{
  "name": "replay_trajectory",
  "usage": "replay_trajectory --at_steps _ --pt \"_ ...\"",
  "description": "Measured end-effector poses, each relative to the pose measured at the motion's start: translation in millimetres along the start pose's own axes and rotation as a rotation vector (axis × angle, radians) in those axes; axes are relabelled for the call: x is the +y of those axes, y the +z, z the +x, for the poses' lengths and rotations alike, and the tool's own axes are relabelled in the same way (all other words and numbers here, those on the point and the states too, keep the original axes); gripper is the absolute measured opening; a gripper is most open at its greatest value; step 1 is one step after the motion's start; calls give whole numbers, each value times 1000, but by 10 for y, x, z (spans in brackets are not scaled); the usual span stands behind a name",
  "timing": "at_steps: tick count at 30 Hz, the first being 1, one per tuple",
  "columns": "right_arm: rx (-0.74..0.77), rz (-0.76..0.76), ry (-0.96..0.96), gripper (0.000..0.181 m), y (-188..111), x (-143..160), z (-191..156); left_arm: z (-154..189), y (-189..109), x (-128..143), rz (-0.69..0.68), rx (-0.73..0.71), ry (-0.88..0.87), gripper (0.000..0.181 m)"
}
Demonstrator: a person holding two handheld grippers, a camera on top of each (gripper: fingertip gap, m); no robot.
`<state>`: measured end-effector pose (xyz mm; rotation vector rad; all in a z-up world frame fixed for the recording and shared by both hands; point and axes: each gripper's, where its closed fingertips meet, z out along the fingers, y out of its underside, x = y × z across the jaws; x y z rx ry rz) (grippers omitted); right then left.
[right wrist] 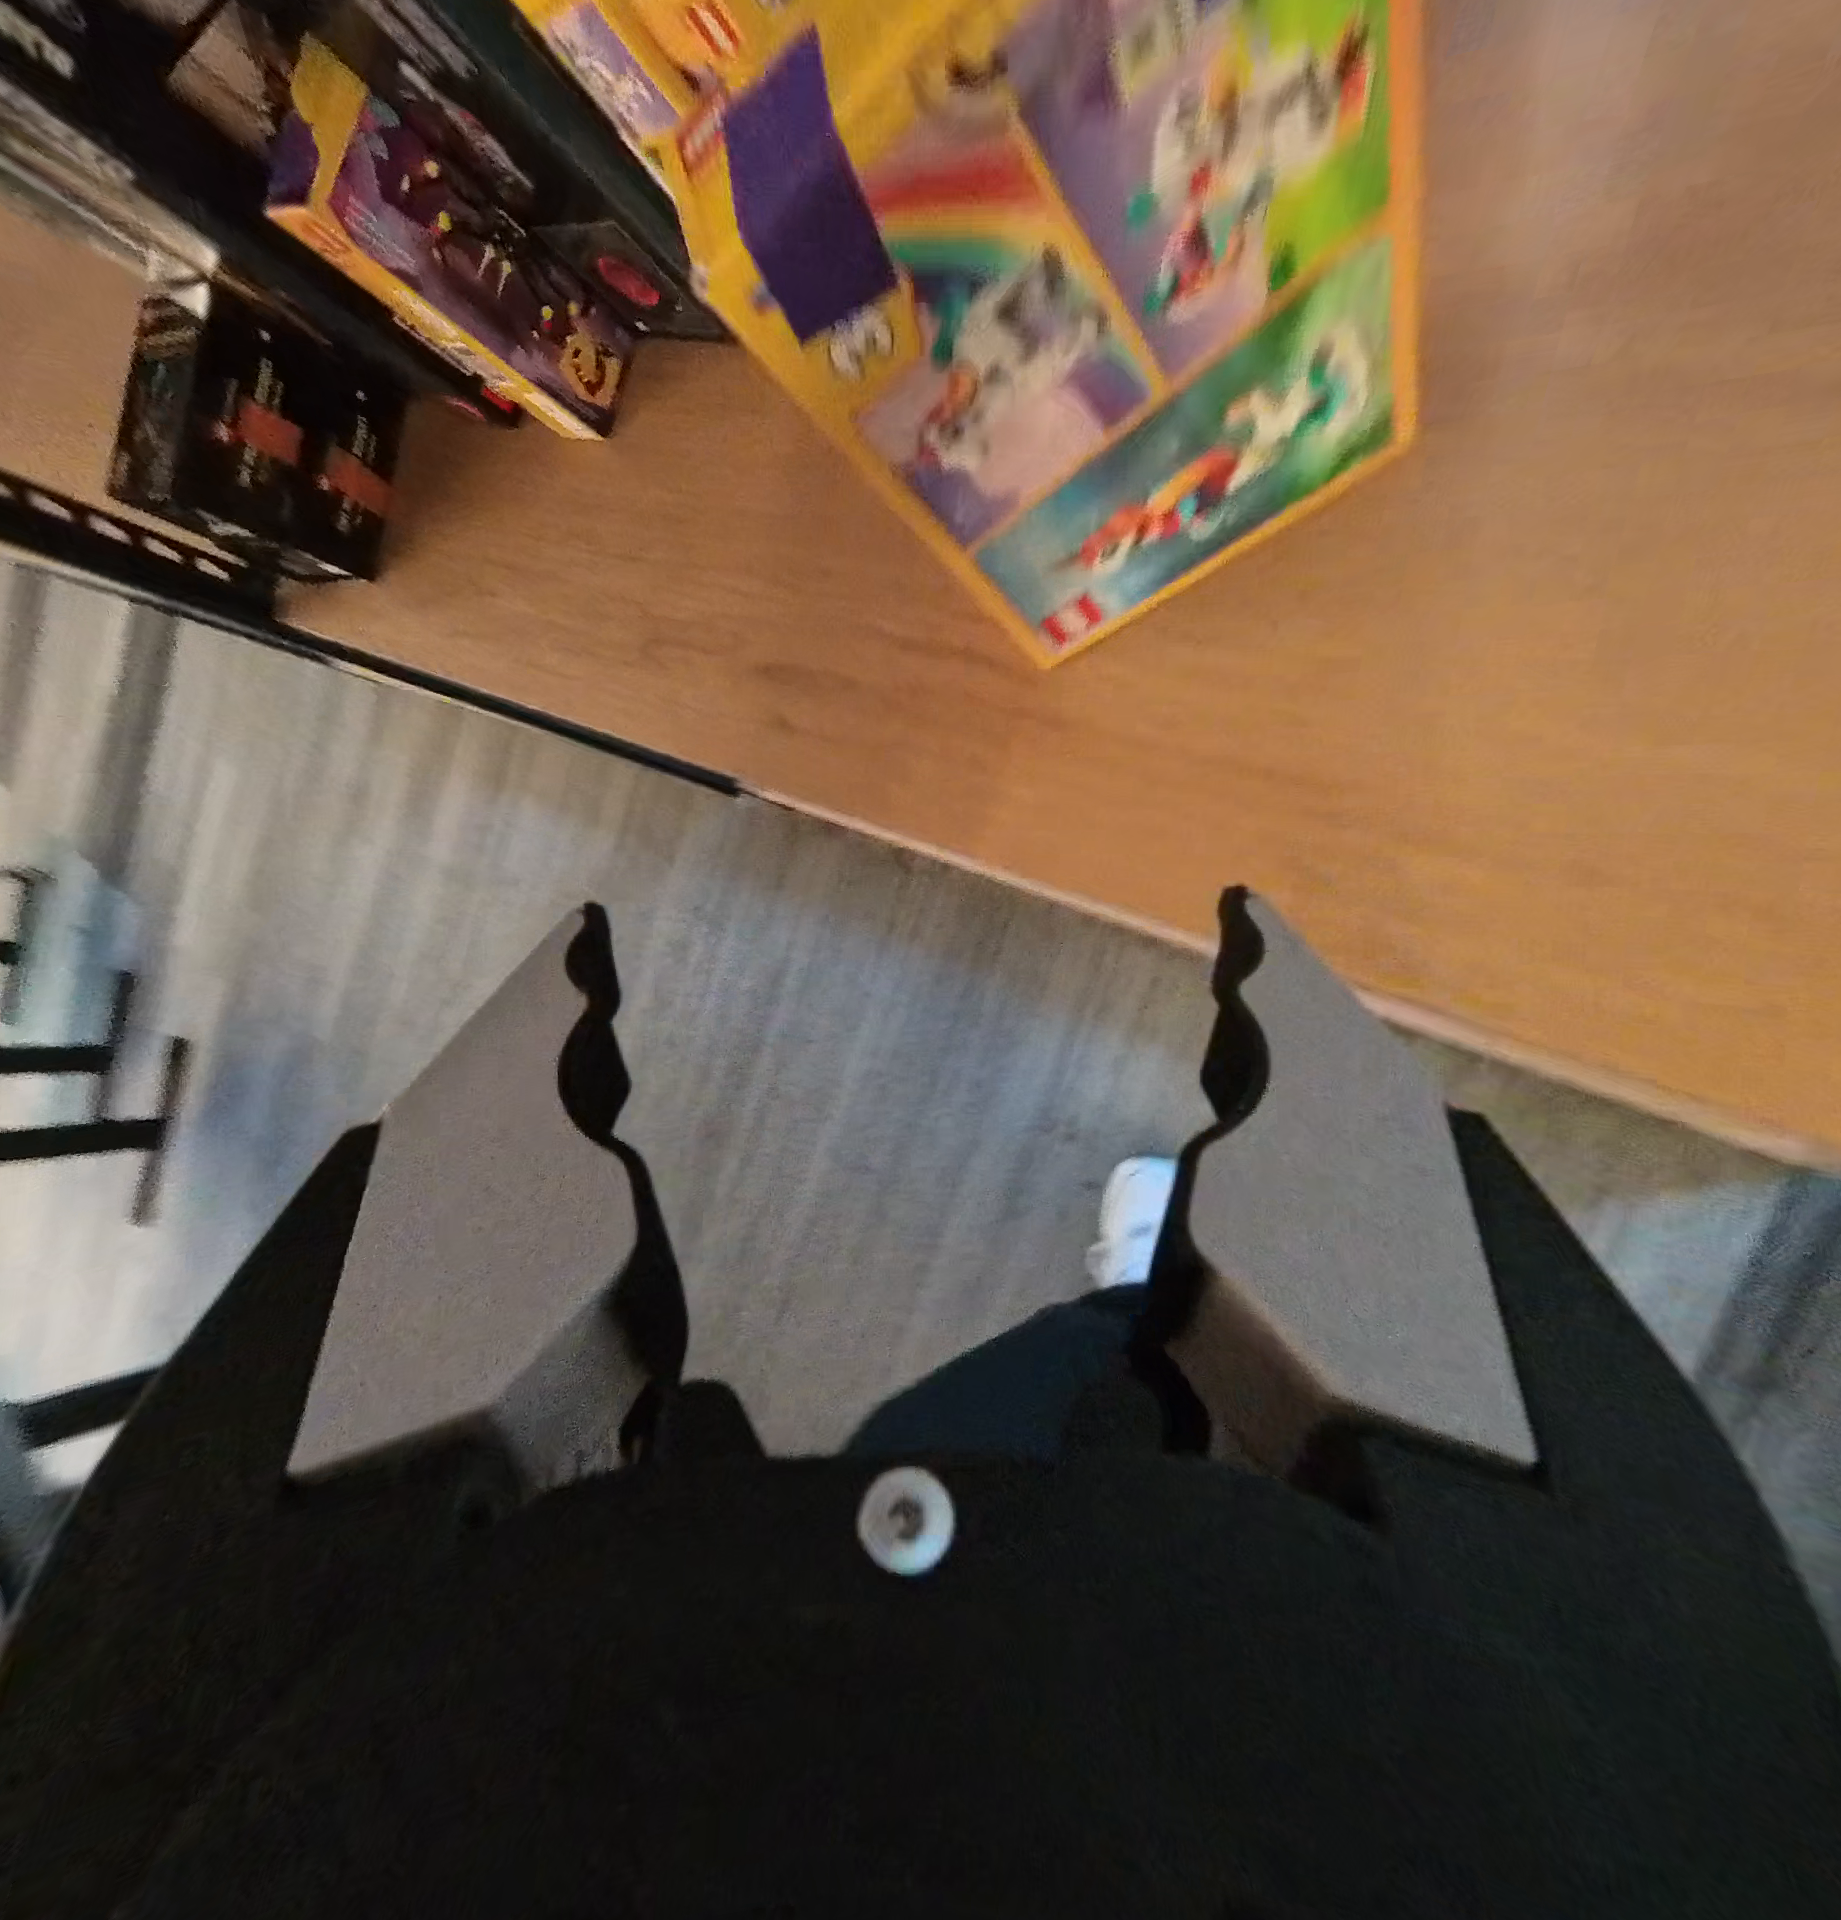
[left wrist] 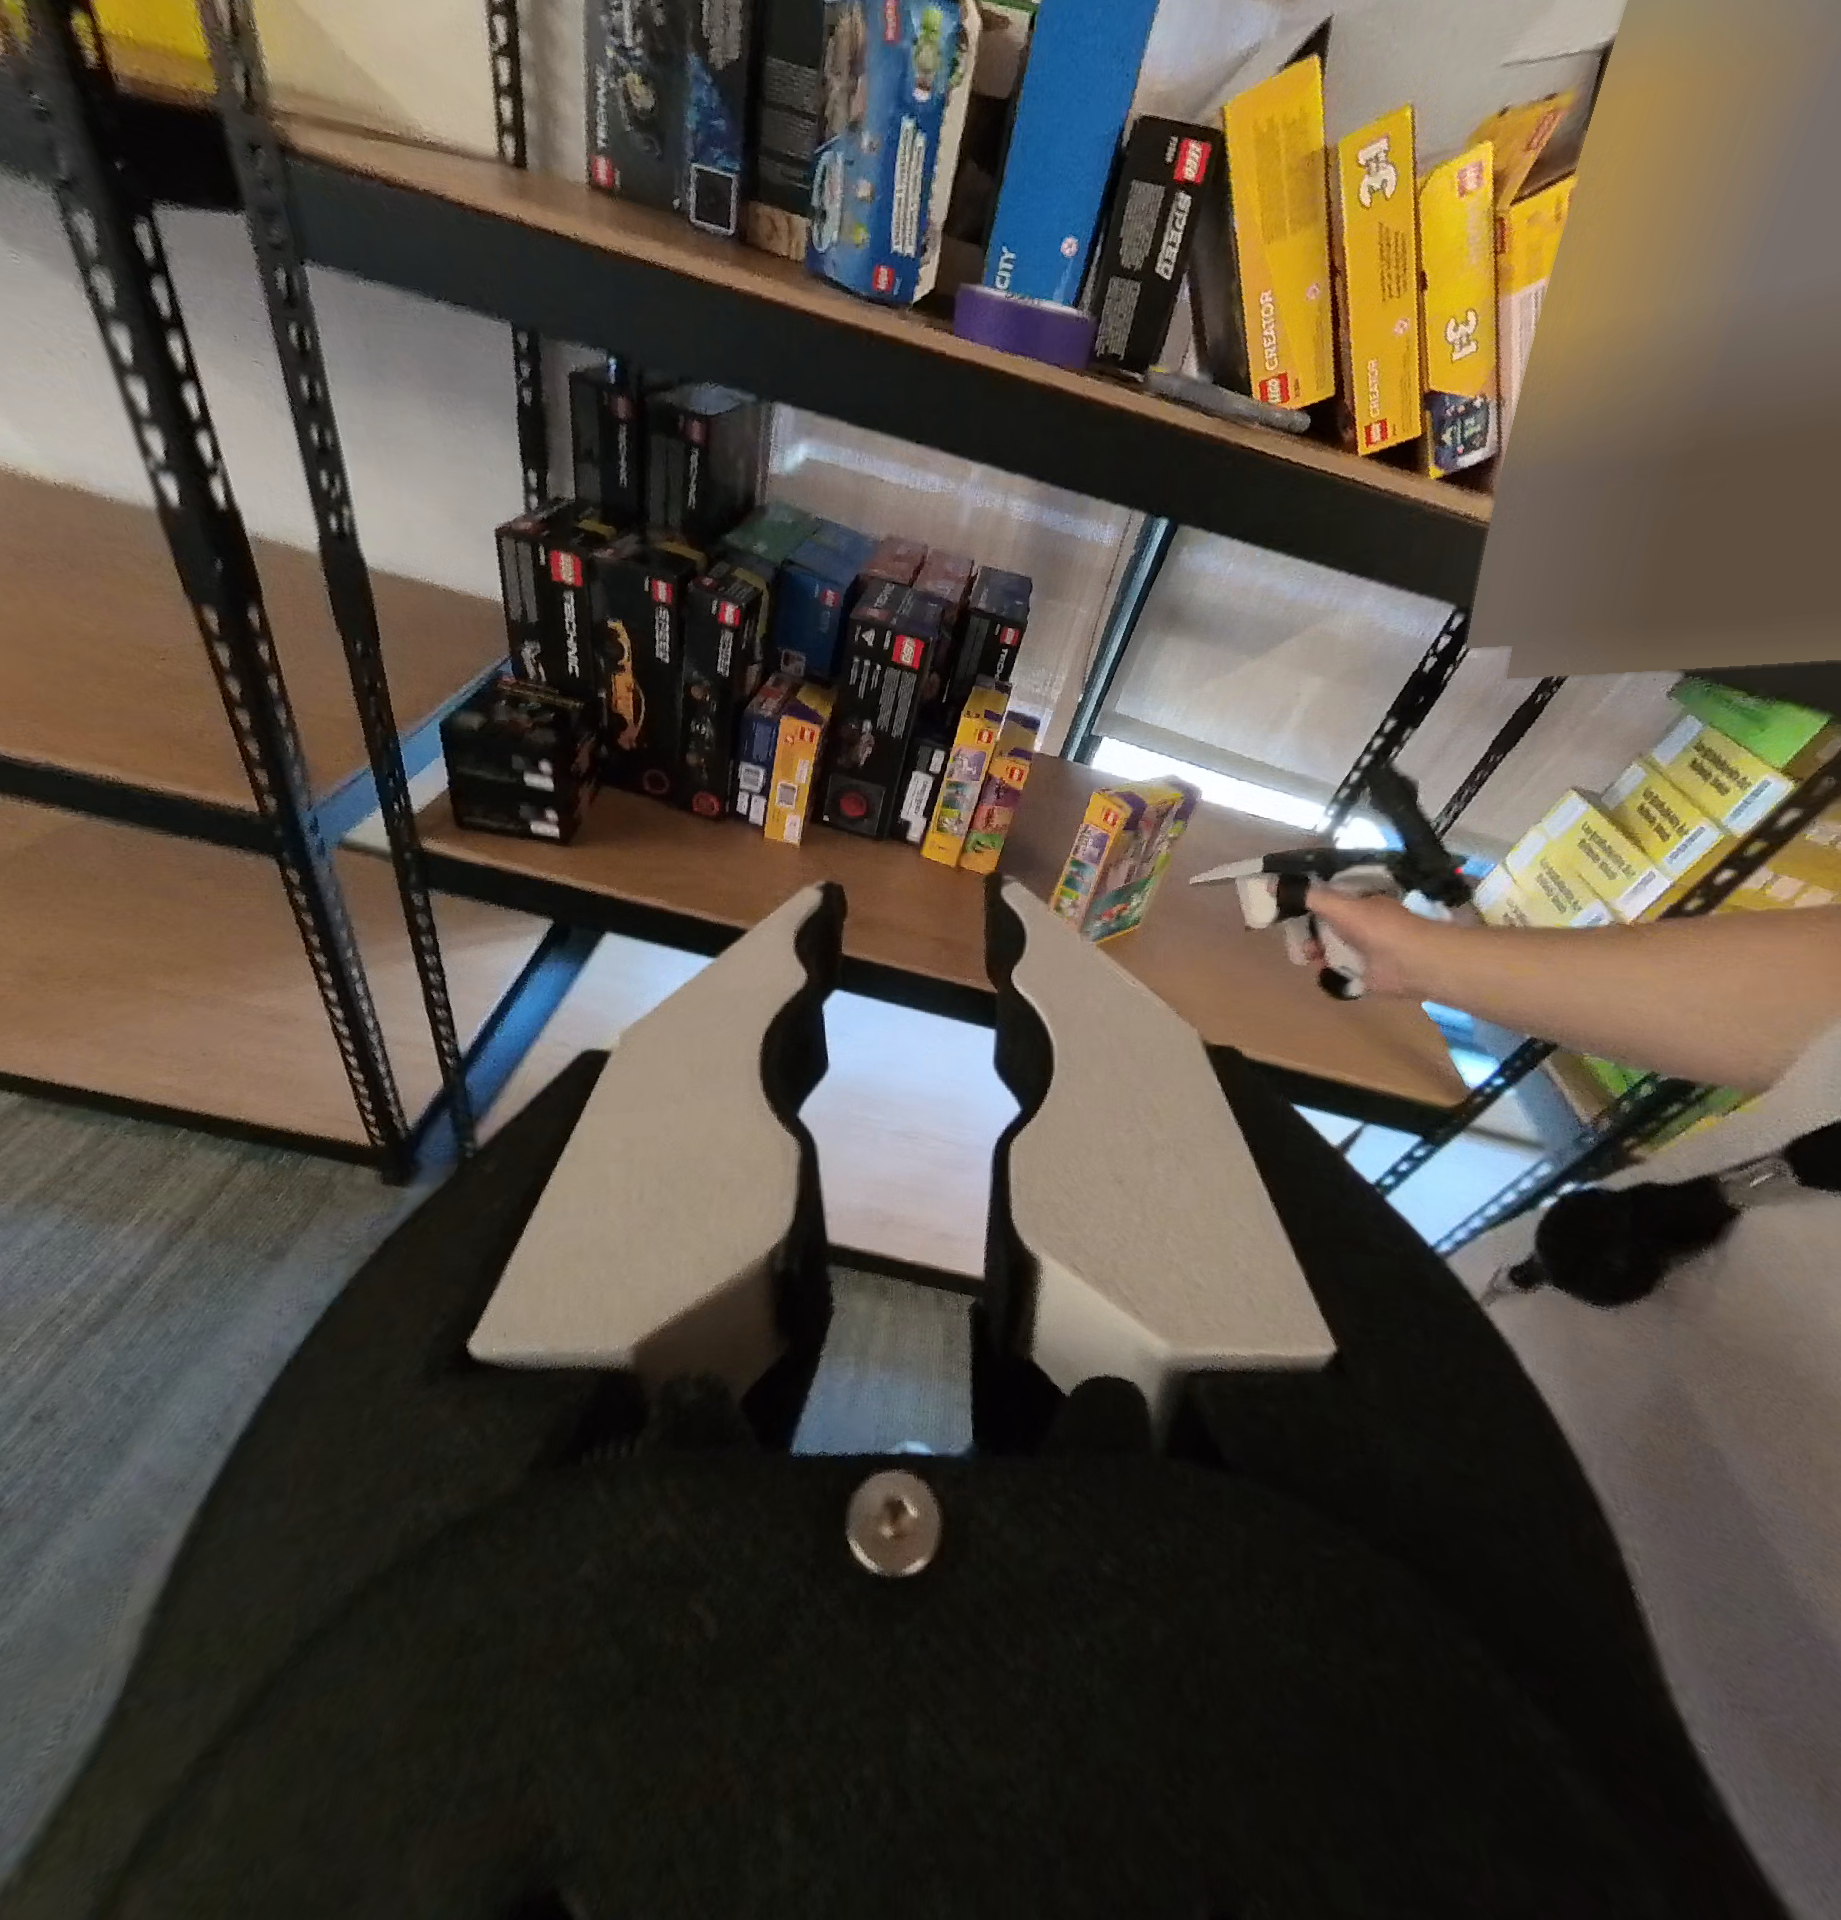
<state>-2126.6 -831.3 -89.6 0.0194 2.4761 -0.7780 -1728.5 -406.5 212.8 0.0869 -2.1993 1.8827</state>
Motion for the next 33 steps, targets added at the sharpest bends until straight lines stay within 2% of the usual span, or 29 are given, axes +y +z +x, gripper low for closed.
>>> replay_trajectory --at_steps 2,5,8,12,16,19,25,28,33 --pt "-41 -5 159 116 46 123 -89 -2 -147 149 9 -4 -86 25" --pt "-60 35 307 116 124 98 -146 61 -301 468 -4 10 -171 26" --pt "-51 77 408 114 196 14 -140 75 -349 813 -67 12 -212 27" --pt "-60 117 520 109 313 -91 -135 49 -322 1064 -95 2 -255 27" --pt "18 73 330 104 392 44 -111 106 -215 1261 -155 28 -295 27" --pt "46 76 208 102 410 178 -110 204 -167 1228 -177 66 -291 27" --pt "102 91 220 99 367 379 77 119 -137 1196 -185 40 -266 26" --pt "120 123 108 100 418 312 79 90 -82 1232 -210 46 -279 25" --pt "213 195 -214 111 857 91 116 33 53 1448 -295 37 -276 23"
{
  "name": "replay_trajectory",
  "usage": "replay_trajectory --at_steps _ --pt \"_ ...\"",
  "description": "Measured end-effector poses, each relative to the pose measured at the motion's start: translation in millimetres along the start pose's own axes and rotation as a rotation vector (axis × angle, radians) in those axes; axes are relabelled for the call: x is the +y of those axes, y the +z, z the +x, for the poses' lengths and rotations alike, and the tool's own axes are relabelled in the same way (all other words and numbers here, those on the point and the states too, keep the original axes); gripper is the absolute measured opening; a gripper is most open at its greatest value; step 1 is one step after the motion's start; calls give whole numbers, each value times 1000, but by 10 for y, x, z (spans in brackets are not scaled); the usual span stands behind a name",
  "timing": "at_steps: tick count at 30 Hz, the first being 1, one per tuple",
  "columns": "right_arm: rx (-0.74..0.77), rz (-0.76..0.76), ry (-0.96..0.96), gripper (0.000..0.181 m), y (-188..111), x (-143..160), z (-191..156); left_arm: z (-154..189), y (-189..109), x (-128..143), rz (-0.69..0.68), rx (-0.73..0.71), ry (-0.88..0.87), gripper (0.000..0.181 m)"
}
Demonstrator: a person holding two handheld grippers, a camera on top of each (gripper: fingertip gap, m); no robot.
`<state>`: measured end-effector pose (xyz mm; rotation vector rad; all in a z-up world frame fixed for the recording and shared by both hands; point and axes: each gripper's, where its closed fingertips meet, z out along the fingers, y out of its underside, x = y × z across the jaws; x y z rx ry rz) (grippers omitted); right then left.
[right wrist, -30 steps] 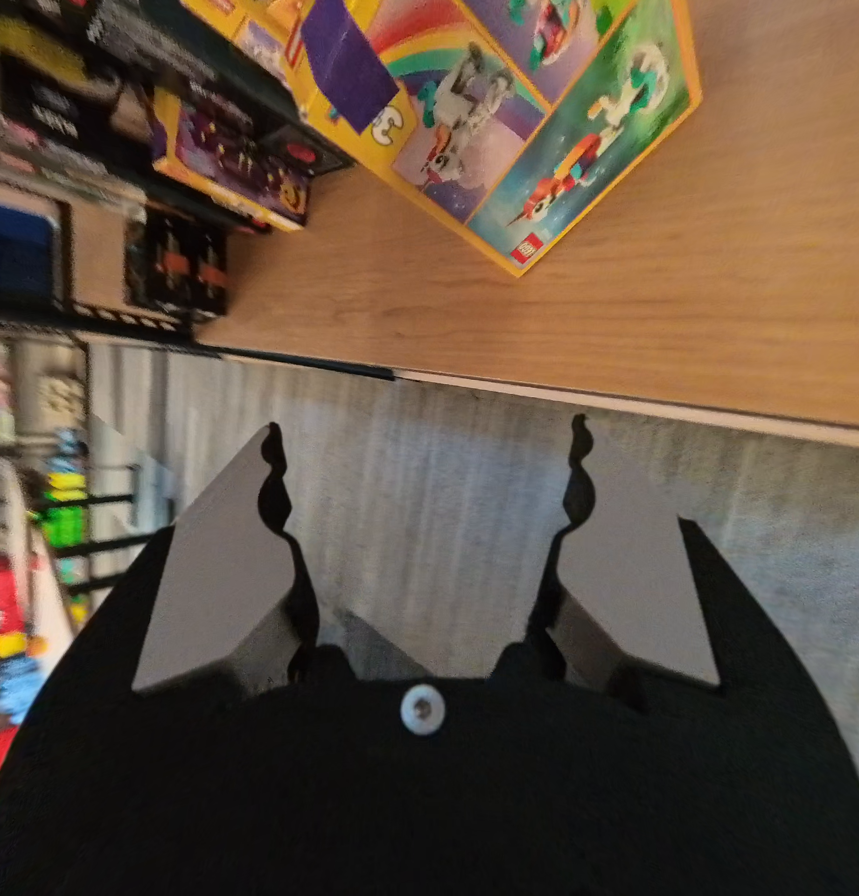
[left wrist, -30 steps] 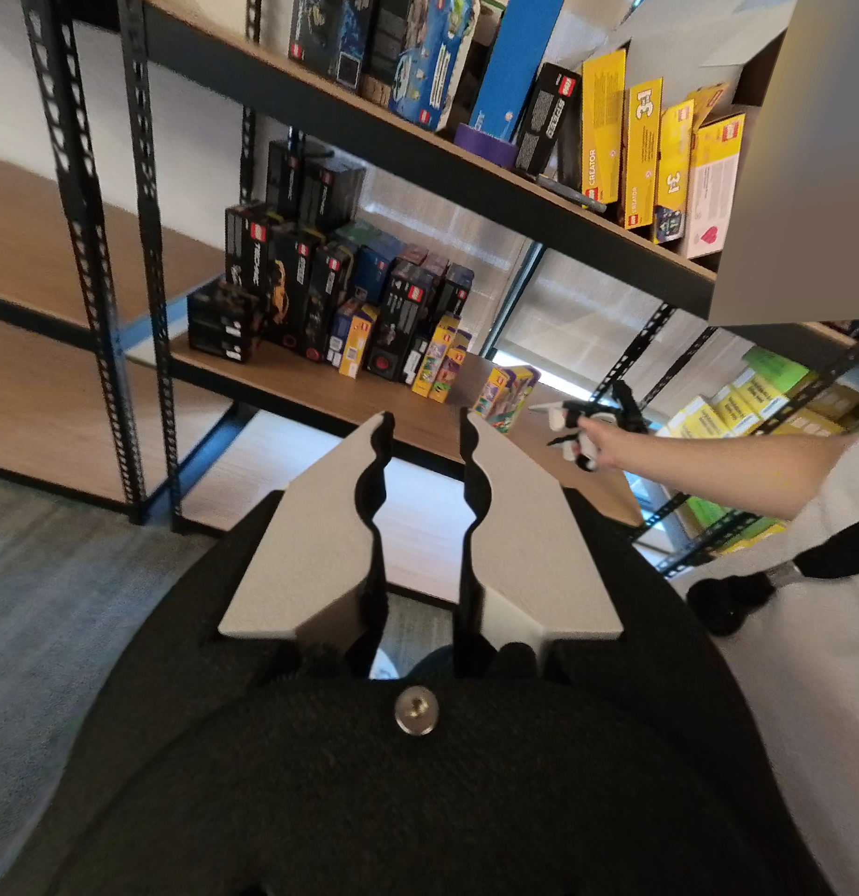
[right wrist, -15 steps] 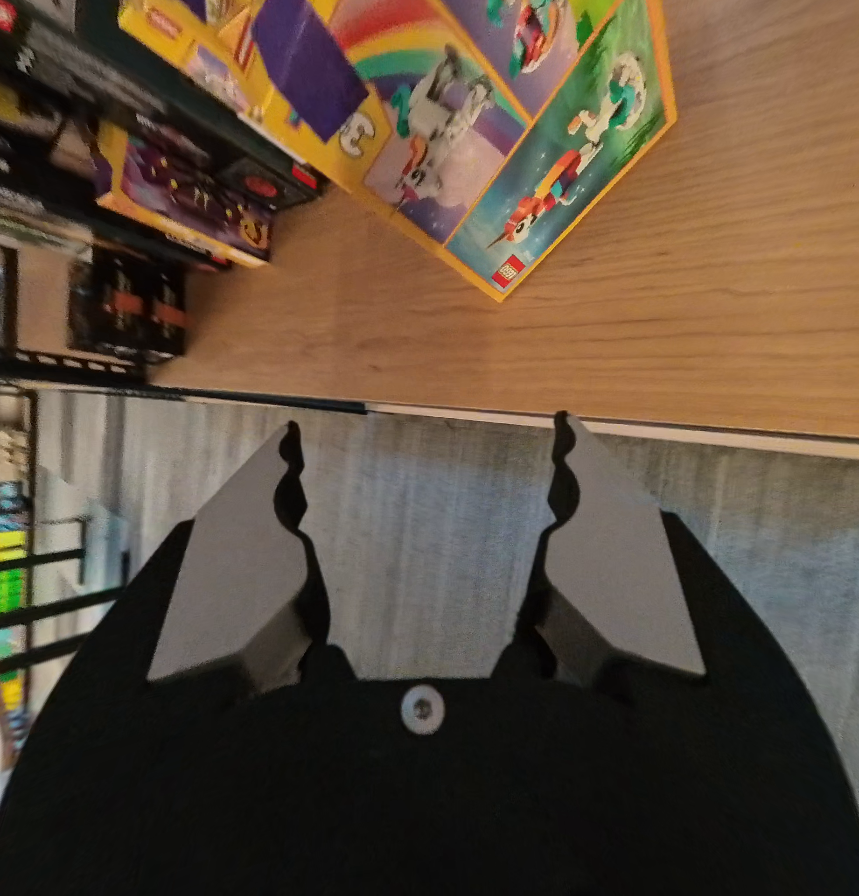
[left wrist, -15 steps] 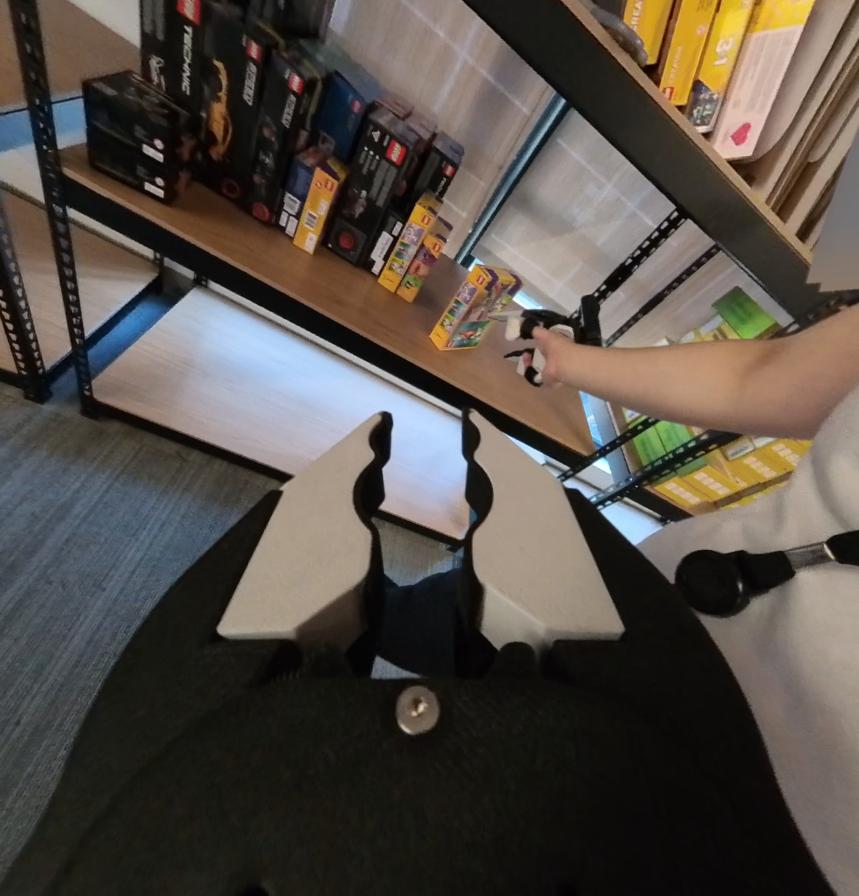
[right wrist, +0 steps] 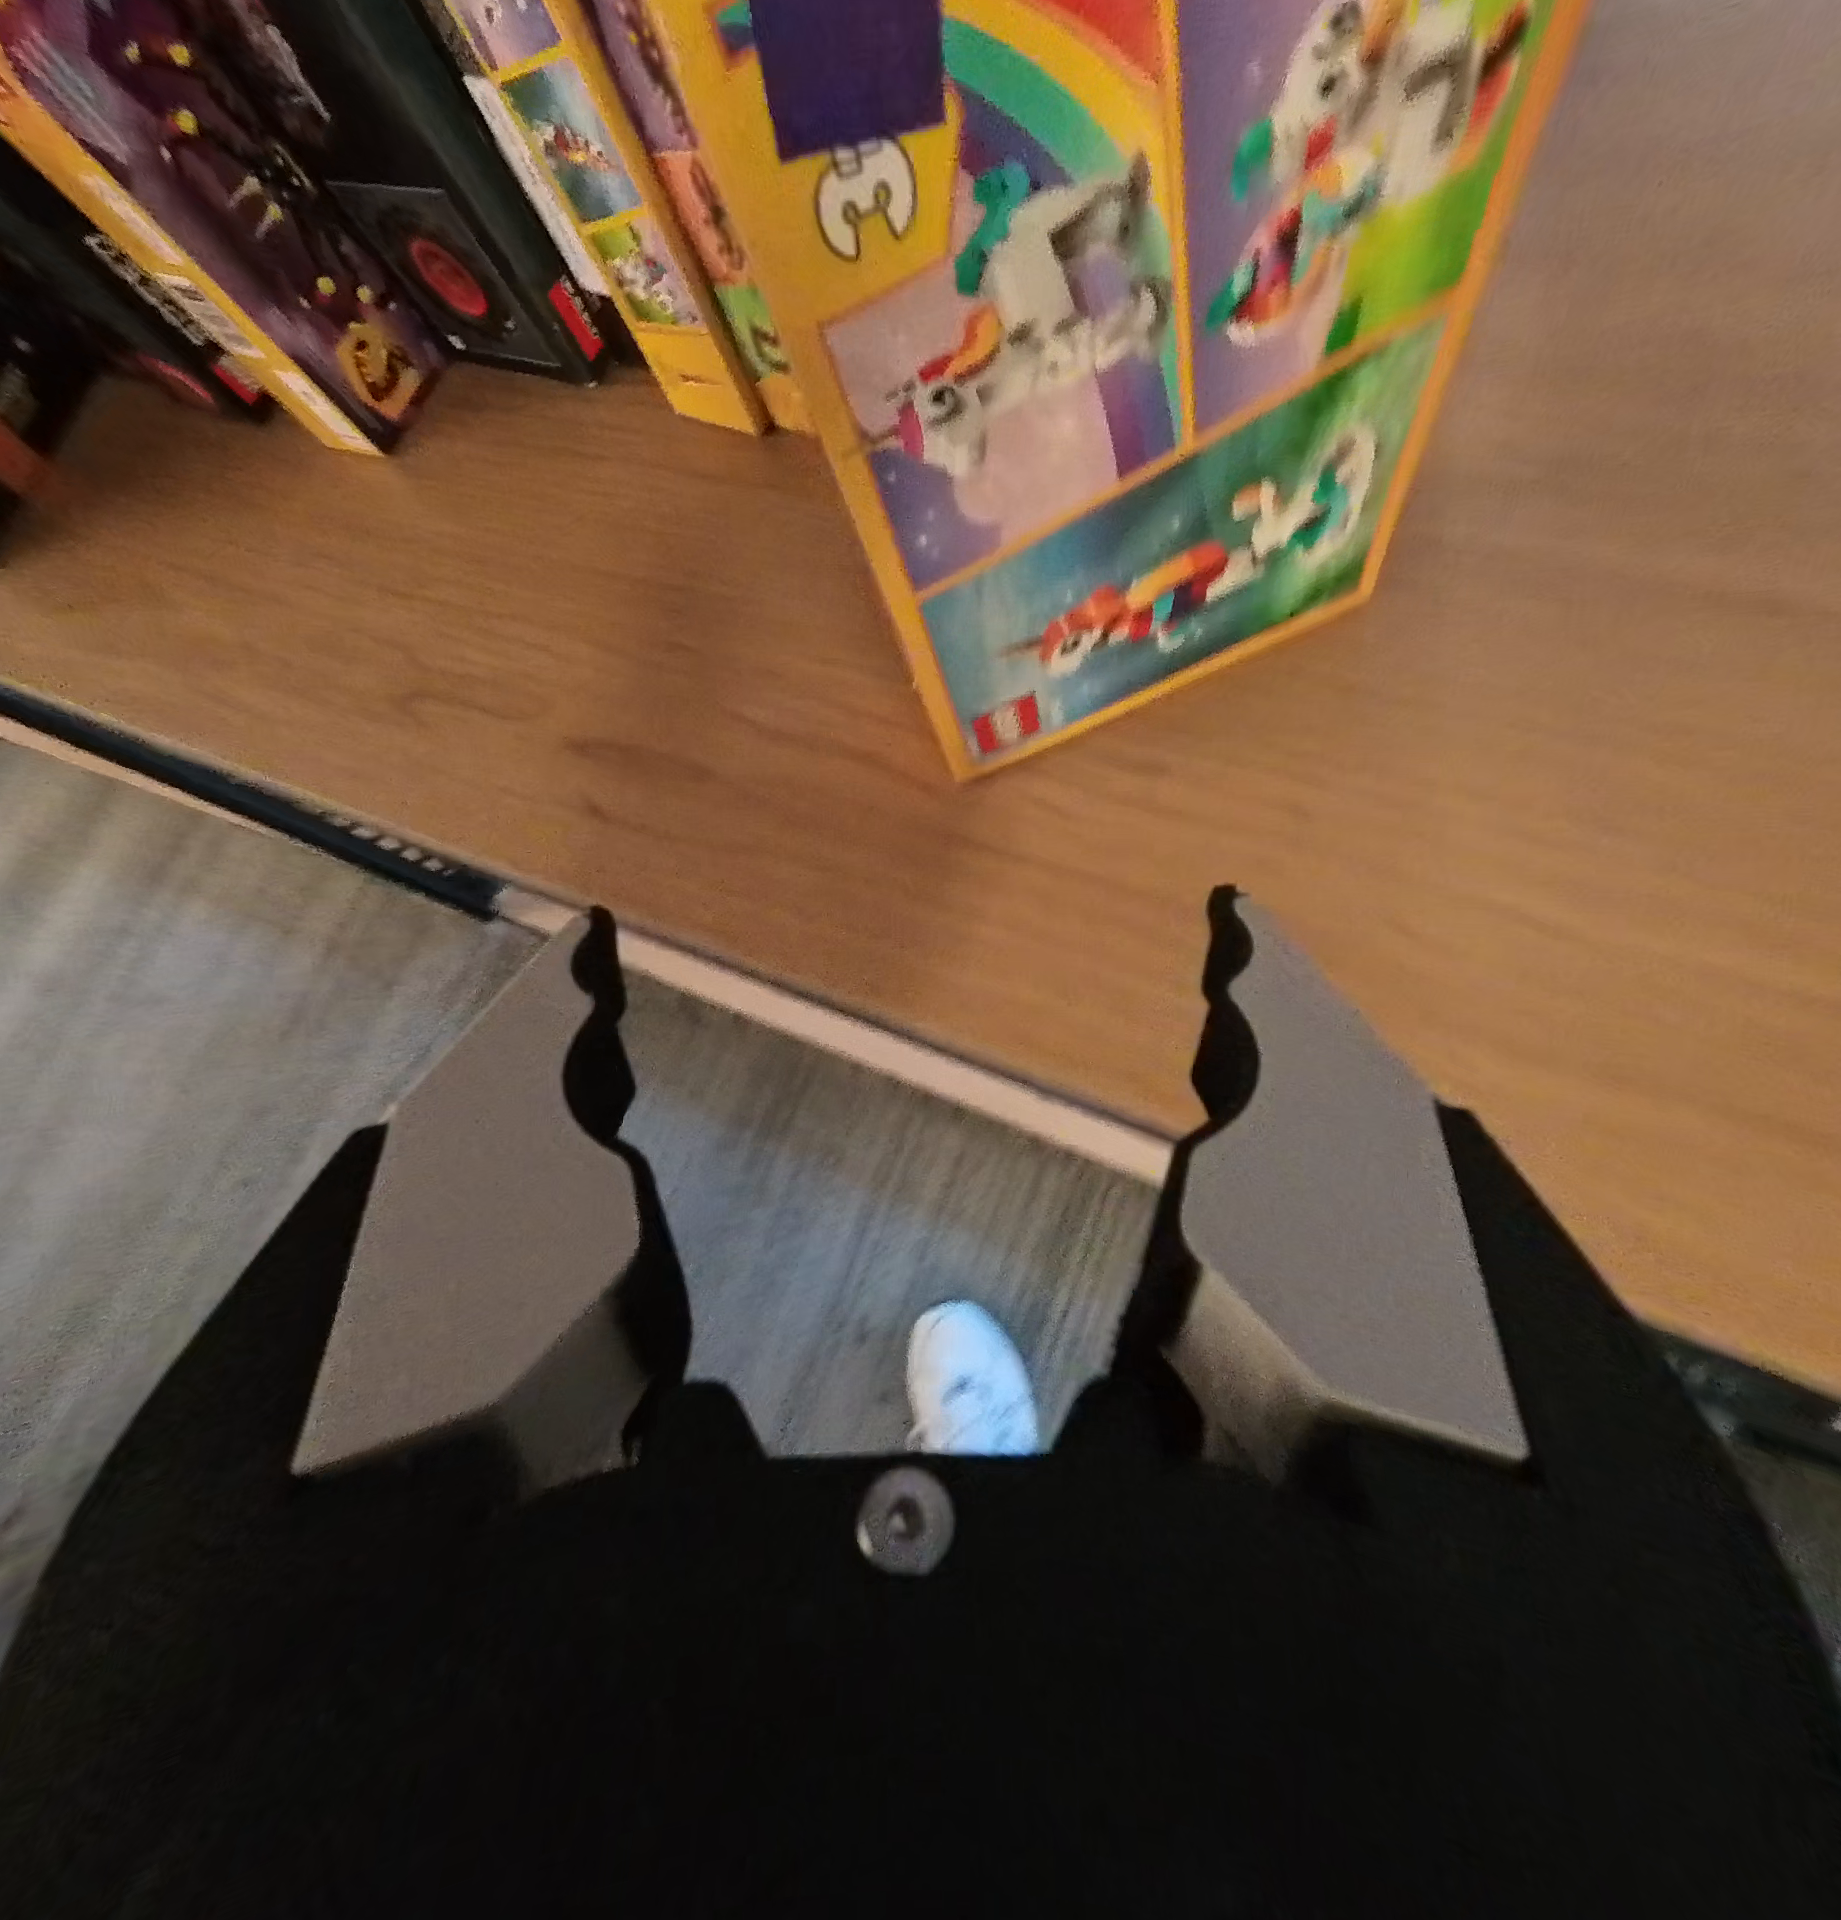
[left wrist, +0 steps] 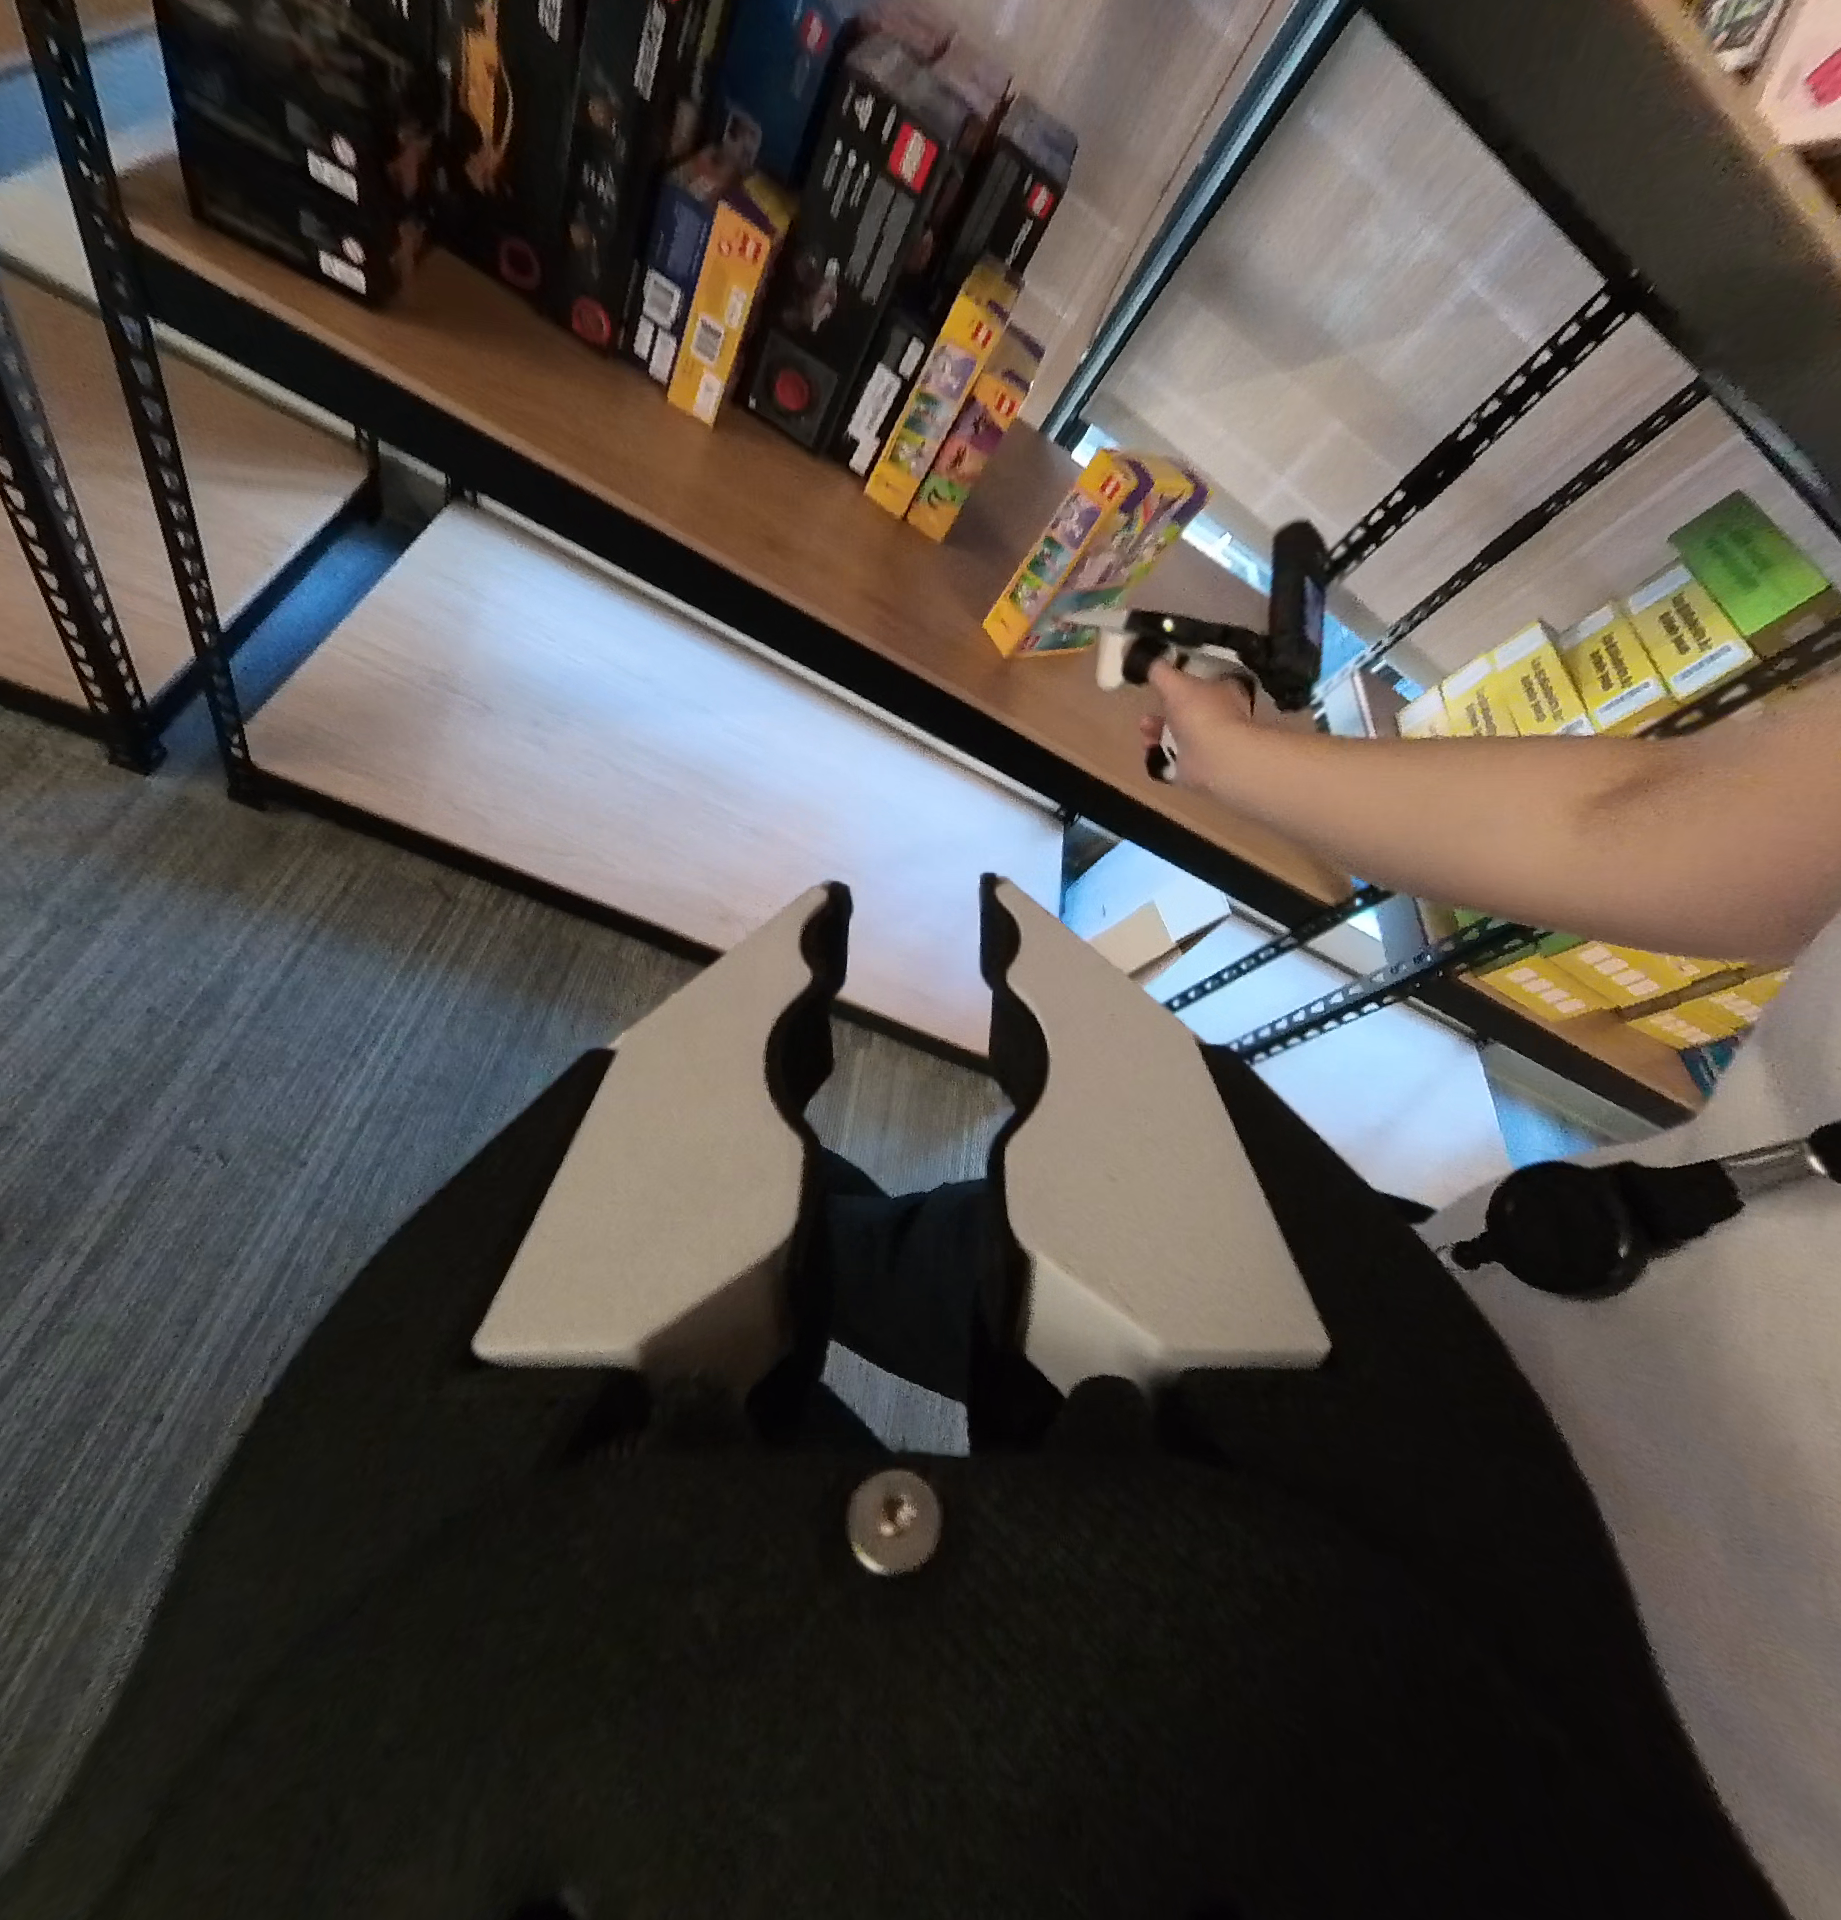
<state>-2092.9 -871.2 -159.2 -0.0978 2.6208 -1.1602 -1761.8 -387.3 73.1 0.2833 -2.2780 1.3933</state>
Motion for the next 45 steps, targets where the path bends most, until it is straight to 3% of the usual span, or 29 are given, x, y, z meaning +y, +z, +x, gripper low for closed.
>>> replay_trajectory --at_steps 5,11,15,18,22,30,42,45 --pt "132 82 -15 114 515 -108 115 -30 292 188 -68 19 -34 21" --pt "227 148 93 120 1018 -255 68 -46 872 238 -104 79 -64 19" --pt "267 215 251 113 1231 -330 140 59 1266 272 -134 180 -107 13" --pt "293 254 244 104 1281 -446 290 91 1520 318 -156 217 -108 14" --pt "208 295 145 90 1326 -553 432 70 1802 430 -177 263 -119 14" --pt "-10 300 25 88 1516 -786 672 -9 2315 826 -240 344 -145 14" --pt "-88 239 -73 87 2618 -1757 897 -174 3204 830 -229 362 -129 13" --pt "-155 165 -157 87 2788 -1801 887 -195 3372 842 -207 369 -152 13"
